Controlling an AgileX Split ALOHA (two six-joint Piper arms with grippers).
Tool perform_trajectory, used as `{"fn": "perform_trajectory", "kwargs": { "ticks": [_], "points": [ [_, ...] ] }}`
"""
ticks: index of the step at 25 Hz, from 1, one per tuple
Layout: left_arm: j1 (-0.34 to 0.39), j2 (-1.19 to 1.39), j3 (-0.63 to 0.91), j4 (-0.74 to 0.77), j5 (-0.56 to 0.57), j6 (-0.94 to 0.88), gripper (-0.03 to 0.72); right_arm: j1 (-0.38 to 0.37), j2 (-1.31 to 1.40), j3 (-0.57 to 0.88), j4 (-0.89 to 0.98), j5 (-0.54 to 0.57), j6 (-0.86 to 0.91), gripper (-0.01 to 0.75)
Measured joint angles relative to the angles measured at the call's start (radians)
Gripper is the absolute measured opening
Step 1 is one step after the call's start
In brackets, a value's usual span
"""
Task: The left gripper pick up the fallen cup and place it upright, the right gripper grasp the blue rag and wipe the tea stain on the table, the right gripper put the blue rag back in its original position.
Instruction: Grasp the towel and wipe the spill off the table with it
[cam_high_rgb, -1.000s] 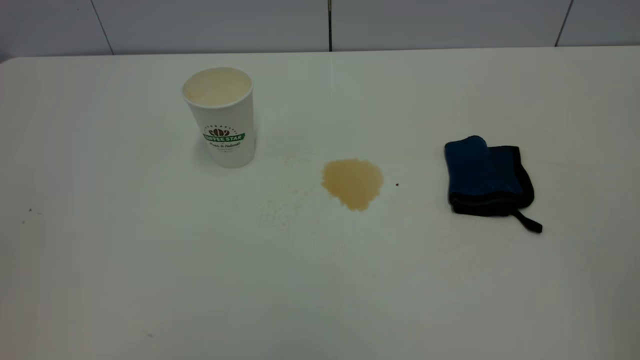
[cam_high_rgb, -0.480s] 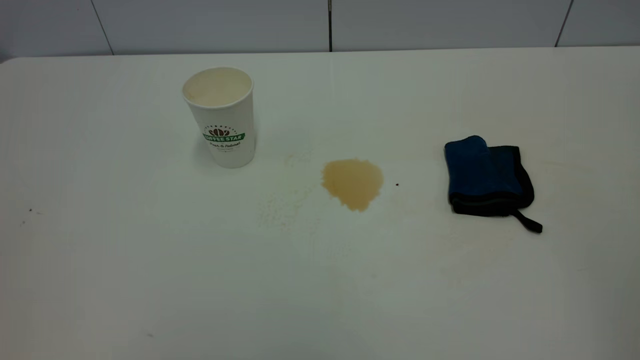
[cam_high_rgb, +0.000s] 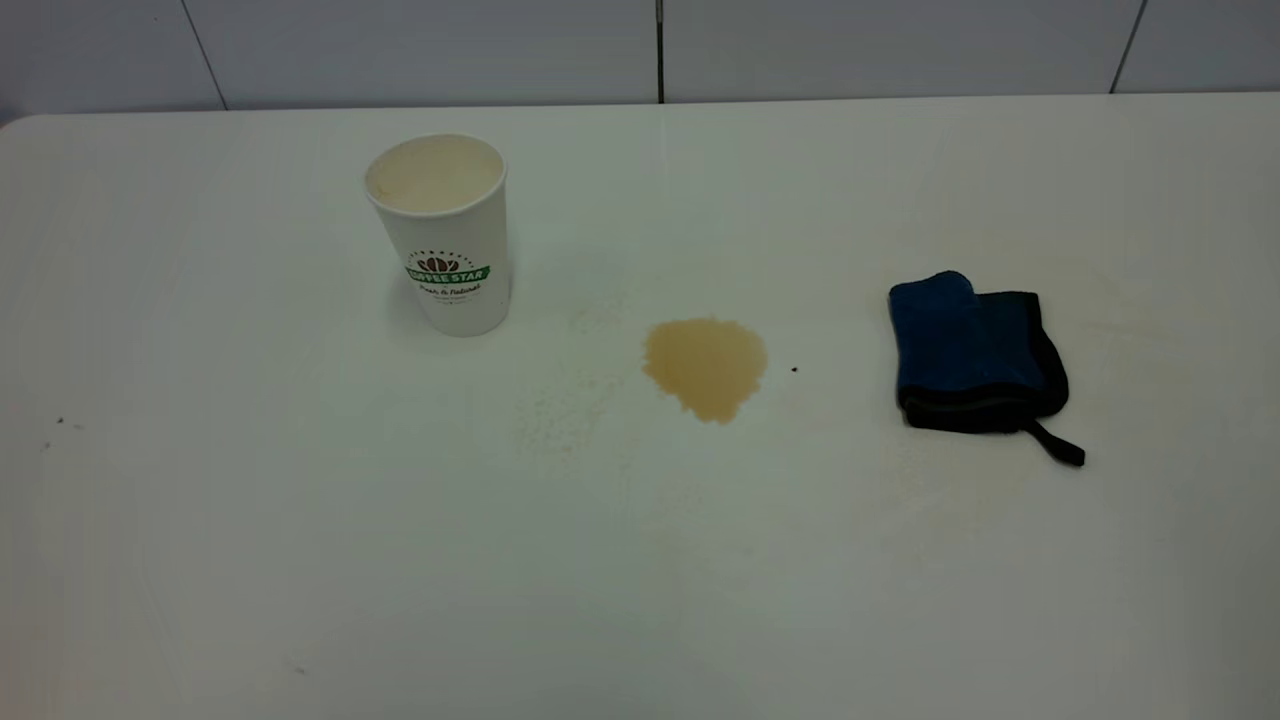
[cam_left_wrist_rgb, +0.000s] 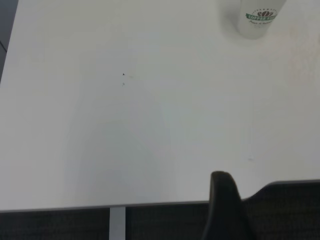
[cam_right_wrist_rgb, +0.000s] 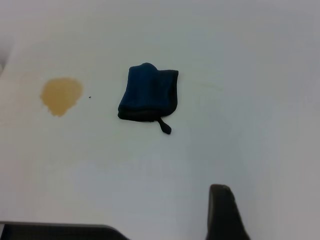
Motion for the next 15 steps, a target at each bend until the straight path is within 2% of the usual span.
{"fn": "perform_trajectory", "kwargs": {
  "ticks": [9,12,15],
  "points": [
    [0.000,0.000,0.000,0.000,0.000,0.000,0.485,0.000,0.018,-0.009,0.039,-0.019,0.003,0.499],
    [0.001,0.000,0.000,0.000,0.000,0.000,0.485,0.000,0.128,-0.018,0.090,-0.145,0.003,0.505],
    [0.001,0.000,0.000,0.000,0.000,0.000,0.485,0.000,0.297,-0.021,0.123,-0.300,-0.030,0.553]
  ]
}}
